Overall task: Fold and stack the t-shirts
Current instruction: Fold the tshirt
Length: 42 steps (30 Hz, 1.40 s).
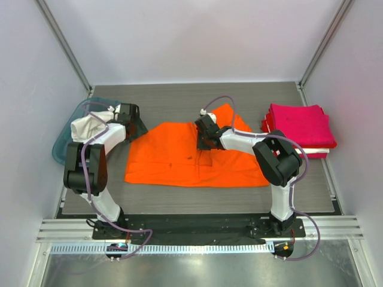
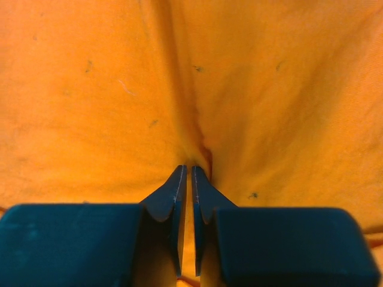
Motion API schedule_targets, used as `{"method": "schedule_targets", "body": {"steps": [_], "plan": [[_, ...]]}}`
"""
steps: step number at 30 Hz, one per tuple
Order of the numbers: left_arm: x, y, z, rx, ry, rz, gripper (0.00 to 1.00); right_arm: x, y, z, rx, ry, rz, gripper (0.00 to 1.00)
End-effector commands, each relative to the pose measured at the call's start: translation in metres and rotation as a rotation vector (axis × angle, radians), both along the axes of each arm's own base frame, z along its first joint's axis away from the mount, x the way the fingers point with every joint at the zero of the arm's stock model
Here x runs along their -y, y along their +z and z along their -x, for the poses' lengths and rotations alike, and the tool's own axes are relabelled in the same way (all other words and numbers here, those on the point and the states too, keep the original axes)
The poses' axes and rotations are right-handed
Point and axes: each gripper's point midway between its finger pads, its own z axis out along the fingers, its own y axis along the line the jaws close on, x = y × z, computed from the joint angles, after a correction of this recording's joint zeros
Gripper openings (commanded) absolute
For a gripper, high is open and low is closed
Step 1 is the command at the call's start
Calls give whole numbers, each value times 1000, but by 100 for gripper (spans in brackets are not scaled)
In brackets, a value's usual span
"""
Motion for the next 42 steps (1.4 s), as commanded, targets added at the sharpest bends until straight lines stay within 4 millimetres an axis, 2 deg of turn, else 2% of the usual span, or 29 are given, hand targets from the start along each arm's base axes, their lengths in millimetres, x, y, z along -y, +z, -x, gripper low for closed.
{"method": "schedule_targets", "body": {"steps": [1,2,6,9,10,11,14,18,21,23,25,29,30,33,34,36,37,38,42], "plan": [[2,7,-24,26,-22,-19,68,-4,22,-2,48,34,-38,16],[3,6,-27,24,-30,-20,67,-7,26,-4,59,40,-53,18],[15,10,-53,56,-149,-31,68,-17,37,-6,78,68,-100,37],[30,6,-64,52,-247,4,67,-31,55,-11,104,98,-153,43],[37,0,-65,40,-272,36,67,-34,60,-13,109,100,-167,43],[39,1,-70,55,-280,41,67,-39,69,-19,127,100,-184,44],[59,-3,-72,64,-350,122,66,-57,82,-22,121,136,-248,44],[61,-16,-70,33,-374,127,62,-66,83,-28,118,138,-272,43],[63,-25,-68,8,-403,129,56,-69,78,-29,106,132,-286,42],[64,-27,-66,-10,-416,135,40,-71,76,-30,104,130,-293,42],[68,-23,-64,2,-433,141,25,-72,74,-30,98,129,-299,41],[64,-15,-57,28,-426,81,11,-74,63,-30,68,121,-302,41],[64,-12,-56,35,-421,68,0,-76,61,-30,62,127,-307,41],[58,-3,-53,56,-394,-49,0,-81,57,-30,37,129,-326,40],[56,11,-53,87,-362,-143,0,-83,58,-30,33,129,-332,40],[52,22,-49,107,-323,-235,0,-83,55,-30,28,122,-332,39],[56,24,-42,109,-317,-275,0,-83,56,-30,29,120,-332,39],[44,36,-40,130,-254,-354,0,-82,56,-29,28,120,-331,40],[45,41,-23,137,-212,-465,0,-78,57,-28,27,106,-333,40]]}}
